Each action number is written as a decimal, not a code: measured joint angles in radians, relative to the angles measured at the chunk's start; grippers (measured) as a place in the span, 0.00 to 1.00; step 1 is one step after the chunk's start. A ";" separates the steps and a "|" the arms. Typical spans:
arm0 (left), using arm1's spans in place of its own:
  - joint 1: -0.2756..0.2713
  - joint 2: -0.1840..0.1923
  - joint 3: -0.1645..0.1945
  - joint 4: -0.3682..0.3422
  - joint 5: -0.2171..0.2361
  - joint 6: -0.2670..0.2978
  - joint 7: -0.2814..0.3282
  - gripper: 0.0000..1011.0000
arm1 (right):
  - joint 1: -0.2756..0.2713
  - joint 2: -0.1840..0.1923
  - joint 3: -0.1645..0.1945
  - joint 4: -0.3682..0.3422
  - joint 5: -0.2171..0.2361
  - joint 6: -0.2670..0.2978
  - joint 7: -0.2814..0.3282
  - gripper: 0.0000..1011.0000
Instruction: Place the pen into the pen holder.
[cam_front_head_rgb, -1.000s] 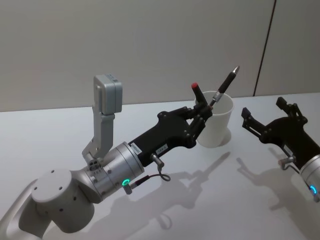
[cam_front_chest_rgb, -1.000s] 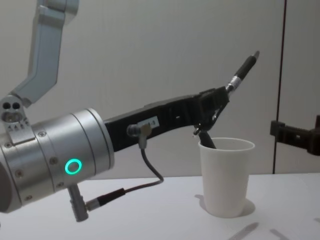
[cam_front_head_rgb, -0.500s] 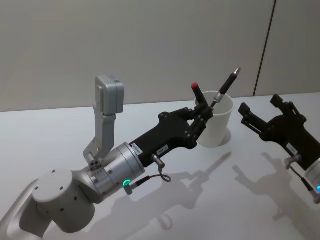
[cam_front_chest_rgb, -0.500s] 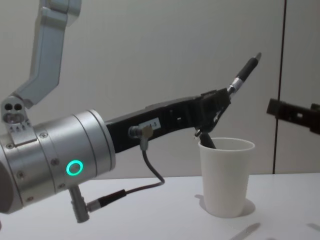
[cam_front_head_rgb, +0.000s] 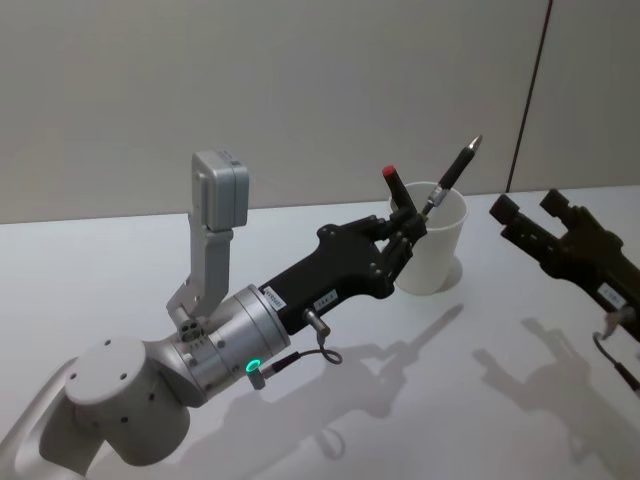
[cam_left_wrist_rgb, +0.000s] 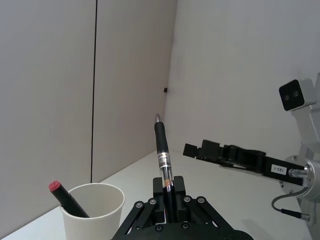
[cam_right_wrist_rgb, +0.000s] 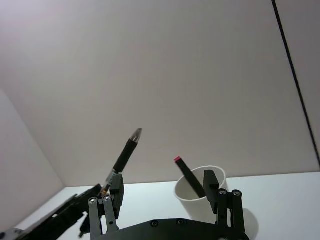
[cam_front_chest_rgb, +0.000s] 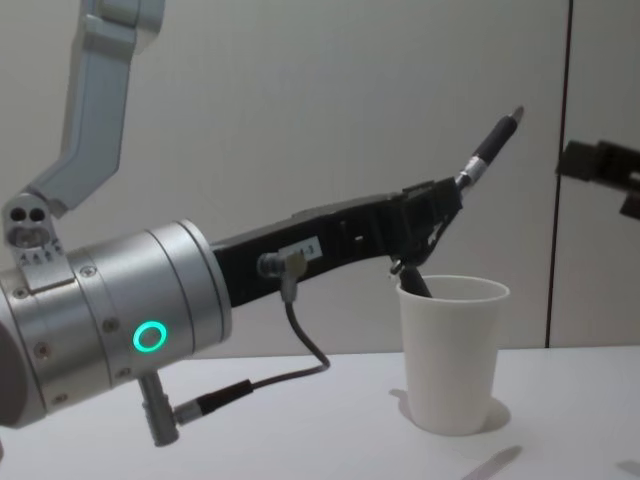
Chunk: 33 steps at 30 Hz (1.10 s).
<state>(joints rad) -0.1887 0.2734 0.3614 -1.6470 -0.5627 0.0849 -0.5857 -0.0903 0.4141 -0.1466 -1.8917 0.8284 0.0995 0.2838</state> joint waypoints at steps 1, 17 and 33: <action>0.000 0.000 0.000 0.000 0.000 0.000 0.000 0.13 | -0.002 0.003 0.003 -0.002 0.021 0.007 0.005 0.99; 0.000 0.000 0.000 0.000 0.000 0.000 0.000 0.13 | -0.008 0.038 0.039 -0.034 0.354 0.127 0.041 0.99; 0.000 0.000 0.000 0.000 0.000 0.000 0.000 0.13 | 0.053 0.006 0.023 -0.045 0.510 0.175 -0.075 0.99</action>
<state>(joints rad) -0.1887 0.2734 0.3613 -1.6471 -0.5630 0.0849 -0.5856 -0.0374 0.4203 -0.1231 -1.9371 1.3385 0.2748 0.2085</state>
